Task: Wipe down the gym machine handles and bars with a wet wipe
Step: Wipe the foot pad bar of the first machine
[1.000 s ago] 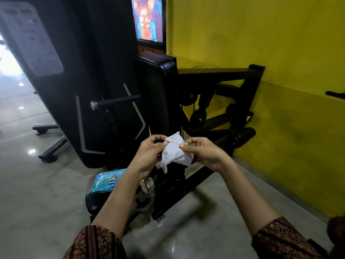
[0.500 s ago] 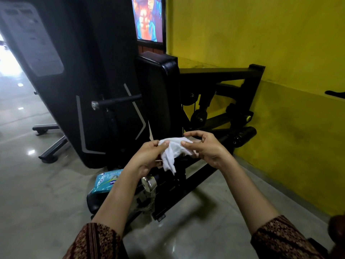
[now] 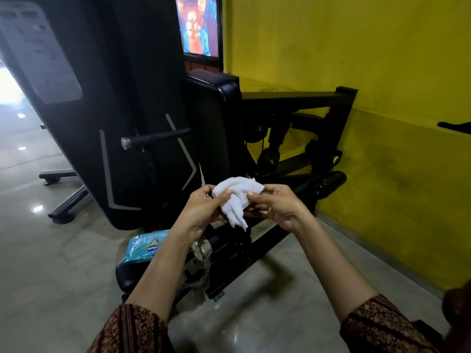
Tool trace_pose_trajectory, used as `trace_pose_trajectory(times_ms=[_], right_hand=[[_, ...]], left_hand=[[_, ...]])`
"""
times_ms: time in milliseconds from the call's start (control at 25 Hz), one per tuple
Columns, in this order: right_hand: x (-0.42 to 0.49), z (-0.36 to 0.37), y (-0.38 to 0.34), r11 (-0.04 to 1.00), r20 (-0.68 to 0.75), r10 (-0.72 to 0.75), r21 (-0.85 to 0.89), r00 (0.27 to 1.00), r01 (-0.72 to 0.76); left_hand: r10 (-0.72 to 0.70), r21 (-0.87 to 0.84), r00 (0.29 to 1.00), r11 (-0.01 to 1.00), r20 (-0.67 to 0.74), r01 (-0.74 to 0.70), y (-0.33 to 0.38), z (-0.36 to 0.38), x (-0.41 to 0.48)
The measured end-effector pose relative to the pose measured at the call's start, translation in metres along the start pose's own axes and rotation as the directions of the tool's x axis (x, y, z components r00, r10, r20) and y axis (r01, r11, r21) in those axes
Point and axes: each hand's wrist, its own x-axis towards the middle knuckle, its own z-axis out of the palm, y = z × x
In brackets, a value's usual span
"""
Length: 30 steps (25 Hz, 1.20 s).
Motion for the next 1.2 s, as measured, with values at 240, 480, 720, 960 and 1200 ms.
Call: trace_pose_trajectory(times_ms=[240,480,720,960,1200], right_hand=[[0.005,0.008,-0.003,0.963,-0.188,0.030,0.269,0.982,0.022],[0.012,0.004,0.002,0.977,-0.323,0.033,0.209,0.946,0.037],[0.017,0.001,0.007,0.992,-0.400,-0.095,0.040,0.912,0.121],[0.008,0.006,0.005,0.999,-0.183,-0.039,-0.025,0.982,0.035],[0.010,0.002,0.008,0.994,-0.185,-0.100,0.021,0.978,0.106]], left_hand=[[-0.103,-0.306,0.991,0.950,-0.091,0.071,-0.003,0.002,0.005],[0.023,0.097,0.995,0.995,-0.102,-0.013,-0.008,-0.004,0.005],[0.056,0.131,0.995,0.990,-0.087,-0.045,-0.011,-0.002,0.006],[-0.014,-0.066,0.999,0.998,-0.030,0.012,0.000,0.001,0.002],[0.099,-0.010,0.993,0.995,0.069,-0.098,0.000,-0.006,0.000]])
